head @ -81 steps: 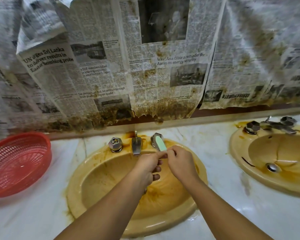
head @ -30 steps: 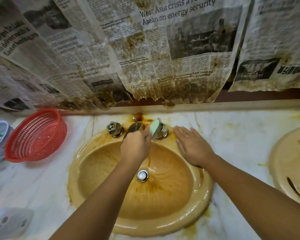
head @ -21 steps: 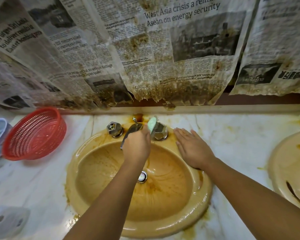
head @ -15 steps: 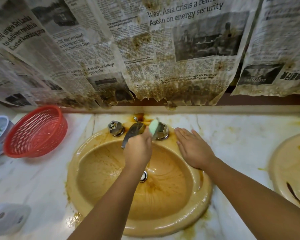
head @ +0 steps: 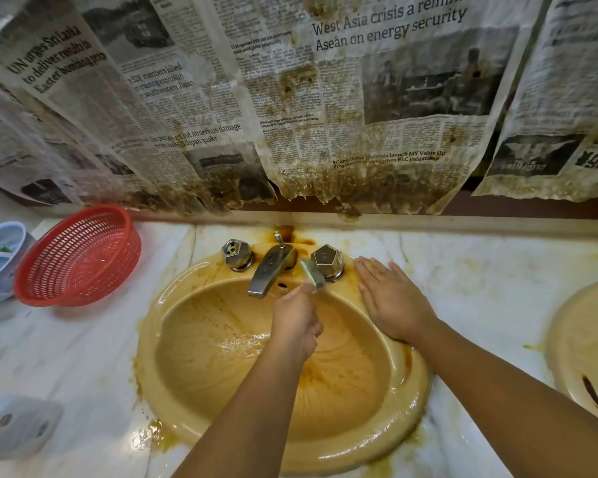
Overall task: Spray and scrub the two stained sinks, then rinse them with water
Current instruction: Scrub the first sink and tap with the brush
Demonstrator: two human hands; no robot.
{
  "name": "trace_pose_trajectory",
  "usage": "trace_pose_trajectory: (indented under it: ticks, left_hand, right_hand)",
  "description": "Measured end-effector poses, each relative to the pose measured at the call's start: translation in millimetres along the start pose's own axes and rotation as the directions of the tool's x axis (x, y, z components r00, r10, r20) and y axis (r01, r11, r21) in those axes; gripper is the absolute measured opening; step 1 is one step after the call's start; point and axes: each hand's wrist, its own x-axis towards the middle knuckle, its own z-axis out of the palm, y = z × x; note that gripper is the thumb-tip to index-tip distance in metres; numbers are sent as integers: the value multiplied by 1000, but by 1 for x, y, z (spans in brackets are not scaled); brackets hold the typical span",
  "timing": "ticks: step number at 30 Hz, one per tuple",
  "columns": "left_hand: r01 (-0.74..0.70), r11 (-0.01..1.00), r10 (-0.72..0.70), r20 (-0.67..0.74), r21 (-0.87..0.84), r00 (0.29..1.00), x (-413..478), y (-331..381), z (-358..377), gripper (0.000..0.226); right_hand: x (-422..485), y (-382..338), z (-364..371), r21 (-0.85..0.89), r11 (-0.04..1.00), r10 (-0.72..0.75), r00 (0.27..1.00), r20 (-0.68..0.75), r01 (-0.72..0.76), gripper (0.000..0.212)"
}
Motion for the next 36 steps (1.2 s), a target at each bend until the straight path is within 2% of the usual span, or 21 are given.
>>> trace_pose_trajectory:
  ticks: [2, 3, 5, 7, 9, 13, 17, 18, 21, 23, 24, 28, 31, 36]
  left_hand:
    - [-11, 1000, 11, -17, -15, 1000, 5, 9, 2, 17]
    - [-44, 999, 45, -17, 32, 999, 6, 13, 2, 19]
    - [-157, 969, 157, 19, 190, 987, -2, 20, 1, 23]
    - [-269, 894, 255, 86, 359, 963, -9, 28, -4, 25]
    - [-306, 816, 306, 83, 490, 948, -2, 37, -8, 28]
    - [-263, 680, 247, 124, 685, 961, 11, 63, -3, 30]
    - [-318, 633, 185, 260, 706, 948, 8, 89, -3, 14]
    - [-349, 588, 199, 288, 730, 937, 11, 97, -1, 15]
    - [-357, 290, 213, 303, 888, 929, 24, 113, 9, 37]
    - [-337, 138, 152, 316, 931, 936, 31, 124, 12, 42]
    - [-339, 115, 110, 328, 934, 938, 33, 129, 10, 42]
    - [-335, 268, -45, 359, 903, 932, 44, 145, 3, 40]
    - [-388, 194, -18, 399, 901, 917, 48, 147, 16, 41]
    - [-464, 106, -84, 473, 879, 877, 52, 158, 6, 47]
  right_hand:
    - [0, 0, 1, -7, 1000, 2, 1000, 9, -2, 58]
    - [0, 0, 0, -4, 1000, 3, 1000, 12, -3, 59]
    - [0, 1, 0, 6, 1000, 7, 1000, 5, -7, 59]
    - [1, 0, 0, 2, 1000, 9, 1000, 3, -9, 59]
    - [-1, -1, -1, -4, 1000, 6, 1000, 28, -5, 59]
    - [0, -1, -4, 5, 1000, 19, 999, 32, -19, 59]
    - [2, 0, -1, -2, 1000, 29, 999, 40, -29, 60]
    - [2, 0, -1, -5, 1000, 29, 998, 48, -29, 60]
    - [2, 1, 0, -10, 1000, 28, 999, 45, -27, 60]
    - [3, 1, 1, -13, 1000, 27, 999, 46, -26, 60]
    - [2, 2, 2, -10, 1000, 27, 998, 49, -26, 60]
    - [4, 1, 0, -9, 999, 31, 999, 17, -31, 60]
    - [3, -1, -2, -5, 999, 46, 999, 8, -45, 59]
    - [2, -4, -4, -5, 998, 69, 998, 9, -69, 61]
